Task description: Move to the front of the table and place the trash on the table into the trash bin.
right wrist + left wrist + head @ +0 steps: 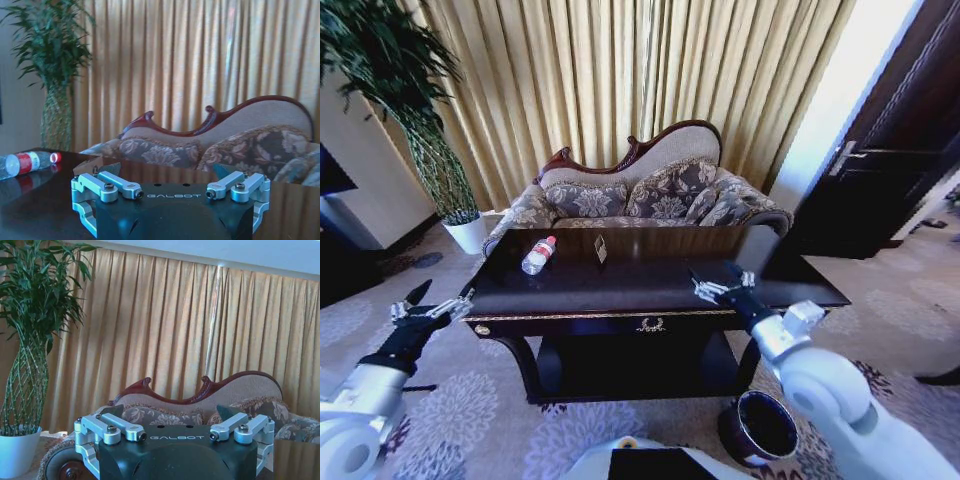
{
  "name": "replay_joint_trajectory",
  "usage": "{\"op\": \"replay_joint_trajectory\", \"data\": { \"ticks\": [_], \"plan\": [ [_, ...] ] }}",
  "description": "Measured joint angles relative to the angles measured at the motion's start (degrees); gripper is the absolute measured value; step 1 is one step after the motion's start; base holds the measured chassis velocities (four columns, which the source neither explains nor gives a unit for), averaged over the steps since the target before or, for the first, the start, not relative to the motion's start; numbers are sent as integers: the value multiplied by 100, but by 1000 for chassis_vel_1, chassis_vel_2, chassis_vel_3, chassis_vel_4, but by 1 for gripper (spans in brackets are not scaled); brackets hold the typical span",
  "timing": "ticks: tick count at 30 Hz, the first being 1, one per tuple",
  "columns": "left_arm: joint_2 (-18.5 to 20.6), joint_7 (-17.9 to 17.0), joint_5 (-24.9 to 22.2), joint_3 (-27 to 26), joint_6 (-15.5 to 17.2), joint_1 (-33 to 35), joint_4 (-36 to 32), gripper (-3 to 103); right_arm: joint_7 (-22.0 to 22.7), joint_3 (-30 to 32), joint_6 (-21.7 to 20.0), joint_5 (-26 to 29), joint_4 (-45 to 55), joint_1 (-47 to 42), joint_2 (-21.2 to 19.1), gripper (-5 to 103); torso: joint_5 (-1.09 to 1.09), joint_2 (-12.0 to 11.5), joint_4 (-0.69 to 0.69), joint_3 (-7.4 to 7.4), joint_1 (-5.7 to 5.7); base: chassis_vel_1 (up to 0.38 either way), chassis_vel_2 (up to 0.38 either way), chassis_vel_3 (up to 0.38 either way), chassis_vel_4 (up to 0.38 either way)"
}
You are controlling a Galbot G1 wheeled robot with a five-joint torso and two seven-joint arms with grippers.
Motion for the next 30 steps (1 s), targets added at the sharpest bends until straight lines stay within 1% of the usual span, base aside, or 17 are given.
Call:
{"op": "replay_joint_trajectory", "data": {
  "ticks": [2,3,4,6,7,8,9,11,13,14,18,19,22,23,26,27,30],
  "plan": [
    [-65,-18,55,10,34,3,-56,100,87,-418,-177,327,-201,522,-323,100,1,0,-1,0,1,0,0,0,0],
    [-86,-25,70,10,41,13,-71,100,142,-602,-222,419,-260,712,-424,100,1,0,-1,0,1,0,0,0,0],
    [-86,-25,70,10,41,13,-71,100,142,-602,-222,419,-260,712,-424,100,1,0,-1,0,1,0,0,0,0],
    [-126,-78,101,4,57,53,-101,100,215,-1224,-326,610,-469,1412,-651,100,0,0,0,0,1,0,0,0,0],
    [-136,-101,103,-5,60,66,-107,100,220,-1418,-348,650,-547,1653,-694,100,0,0,0,0,0,0,0,0,0],
    [-150,-127,111,-30,65,84,-108,100,243,-1825,-393,741,-720,2167,-745,100,-1,0,1,0,1,0,0,0,0],
    [-150,-127,111,-30,65,84,-108,100,243,-1825,-393,741,-720,2167,-745,100,-1,0,1,0,1,0,0,0,0],
    [-176,-150,120,-58,67,113,-113,100,284,-2445,-433,858,-981,2793,-742,100,-1,0,1,1,1,0,0,0,0],
    [-230,-174,126,-75,69,160,-139,100,335,-3125,-486,974,-1249,3428,-625,100,-1,-1,-1,1,1,0,0,0,0],
    [-230,-174,126,-75,69,160,-139,100,335,-3125,-486,974,-1249,3428,-625,100,-1,-1,-1,1,1,0,0,0,0],
    [-280,-209,183,-78,71,210,-163,100,618,-4030,-613,1063,-1601,4374,-204,100,-1,-1,0,1,1,0,0,0,0],
    [-280,-209,183,-78,71,210,-163,100,618,-4030,-613,1063,-1601,4374,-204,100,-1,-1,0,1,1,0,0,0,0],
    [-282,-241,207,-75,75,217,-186,100,1172,-4635,-829,1367,-1793,5048,287,100,-1,-1,1,1,1,0,0,0,0],
    [-282,-241,207,-75,75,217,-186,100,1172,-4635,-829,1367,-1793,5048,287,100,-1,-1,1,1,1,0,0,0,0],
    [-288,-259,221,-65,79,219,-213,100,1551,-5115,-945,1631,-1885,5453,593,100,-1,-1,0,1,1,0,0,0,0],
    [-288,-259,221,-65,79,219,-213,100,1551,-5115,-945,1631,-1885,5453,593,100,-1,-1,0,1,1,0,0,0,0],
    [-301,-270,251,-53,81,218,-226,100,1685,-5508,-991,1696,-1934,5701,755,100,-1,-1,-1,0,1,0,0,0,0]
  ]
}}
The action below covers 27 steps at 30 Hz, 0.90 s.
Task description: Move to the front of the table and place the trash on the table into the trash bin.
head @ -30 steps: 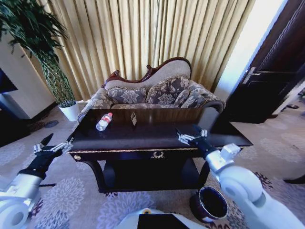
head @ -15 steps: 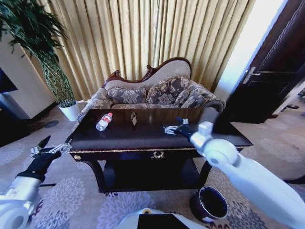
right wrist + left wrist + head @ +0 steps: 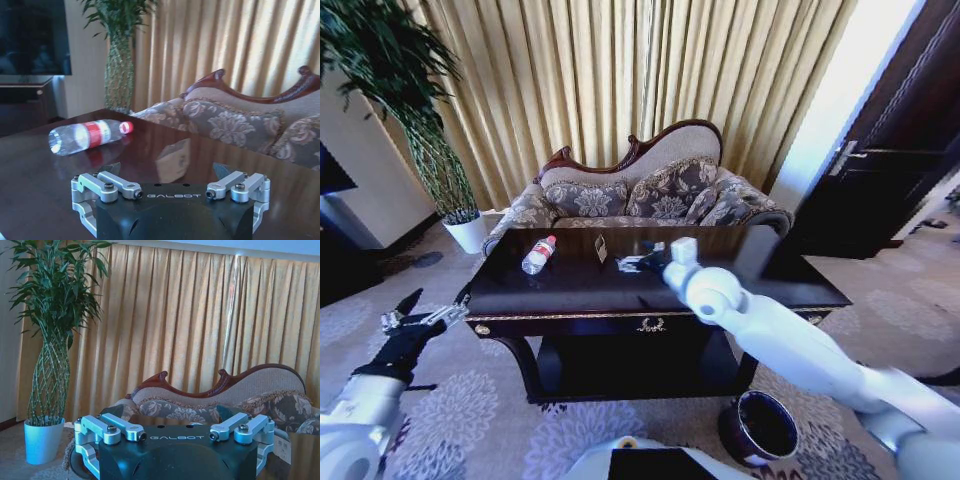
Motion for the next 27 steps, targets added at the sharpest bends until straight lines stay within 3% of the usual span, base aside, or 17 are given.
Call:
{"op": "replay_joint_trajectory", "data": {
  "ticks": [5,12,19,23,27],
  "plan": [
    [-54,-8,66,12,2,1,-38,100,78,-479,-40,171,-232,398,261,100,0,0,0,0,0,0,0,0,0],
    [-116,-14,117,15,5,23,-85,100,129,-675,-75,156,-846,612,667,100,1,0,2,0,0,0,0,0,0],
    [-161,-22,156,19,5,48,-112,100,703,-783,-302,298,-1246,833,1120,100,1,0,0,0,0,0,0,0,0],
    [-226,-22,194,36,5,60,-116,100,1426,-854,-480,705,-1406,1057,1451,100,0,0,1,0,0,0,0,0,0],
    [-233,-21,199,33,2,65,-124,100,1763,-921,-573,1005,-1521,1197,1651,100,0,0,0,0,0,0,0,0,0]
  ]
}}
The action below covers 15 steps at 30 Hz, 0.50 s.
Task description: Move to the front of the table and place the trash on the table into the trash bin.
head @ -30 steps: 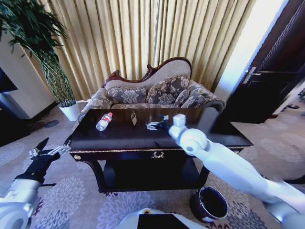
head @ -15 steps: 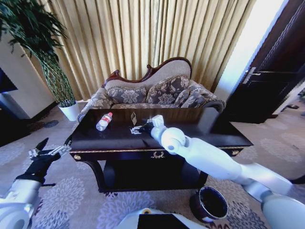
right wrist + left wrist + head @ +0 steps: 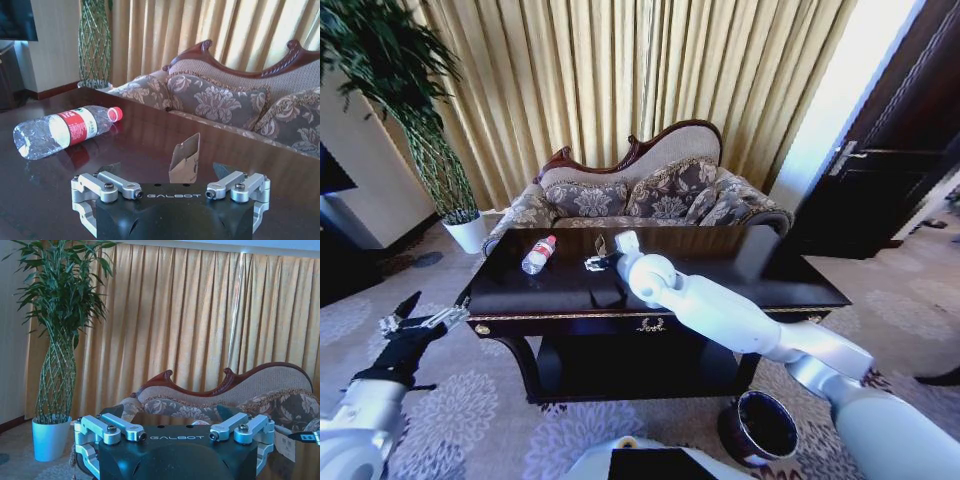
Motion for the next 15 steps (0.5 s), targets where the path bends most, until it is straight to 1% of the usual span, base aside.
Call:
{"op": "replay_joint_trajectory", "data": {
  "ticks": [1,2,5,6,9,12,13,15],
  "plan": [
    [0,0,0,-4,-1,0,-3,100,88,-14,-15,137,-35,31,55,100,1,0,0,0,0,0,0,0,0],
    [0,0,0,-4,-1,0,-3,100,88,-14,-15,137,-35,31,55,100,1,0,0,0,0,0,0,0,0],
    [-2,0,0,-7,-7,-1,-5,100,367,-35,-31,578,-198,123,256,100,1,0,1,0,0,0,0,0,0],
    [-2,0,0,-7,-7,-1,-5,100,367,-35,-31,578,-198,123,256,100,1,0,1,0,0,0,0,0,0],
    [-18,0,-2,13,-19,-7,-5,100,619,-30,-19,850,-466,207,468,100,0,0,1,0,0,0,0,0,0],
    [-29,0,-6,15,-27,-7,-6,100,742,-9,10,890,-617,236,573,100,1,0,1,0,0,0,0,0,0],
    [-38,0,-8,15,-37,-7,-7,100,850,15,53,911,-737,254,650,100,1,0,1,0,0,0,0,0,0],
    [-41,0,-10,13,-44,-7,-7,100,890,27,71,926,-785,260,683,100,1,0,1,0,0,0,0,0,0]
  ]
}}
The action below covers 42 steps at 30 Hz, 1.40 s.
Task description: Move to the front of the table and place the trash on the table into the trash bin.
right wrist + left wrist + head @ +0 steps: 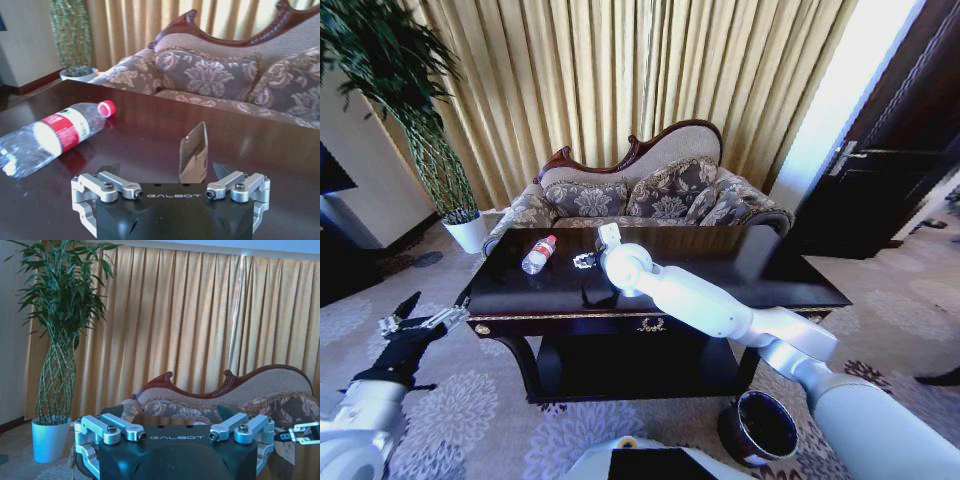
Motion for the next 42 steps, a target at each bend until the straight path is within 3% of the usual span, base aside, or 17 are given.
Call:
{"op": "replay_joint_trajectory", "data": {
  "ticks": [12,33,36,38,39,40,42],
  "plan": [
    [-12,17,-25,16,-134,-20,74,100,342,13,110,24,-298,83,160,100,0,0,0,0,0,0,0,0,0],
    [10,37,-38,49,-196,-47,151,100,309,-88,137,31,-762,53,200,102,0,0,0,0,0,0,0,0,0],
    [13,41,-39,60,-205,-52,175,100,303,-84,152,31,-762,63,159,91,1,0,0,0,0,0,0,0,0],
    [15,42,-39,61,-206,-53,177,100,303,-84,153,31,-760,62,150,91,1,0,0,0,0,0,0,0,0],
    [25,44,-40,63,-207,-53,180,100,302,-84,154,31,-753,62,133,80,1,0,0,0,0,0,0,0,0],
    [25,44,-40,63,-207,-53,180,100,302,-84,154,31,-753,62,133,80,1,0,0,0,0,0,0,0,0],
    [34,46,-42,65,-213,-57,190,100,301,-85,158,31,-746,57,114,70,1,0,0,0,0,0,0,0,0]
  ]
}}
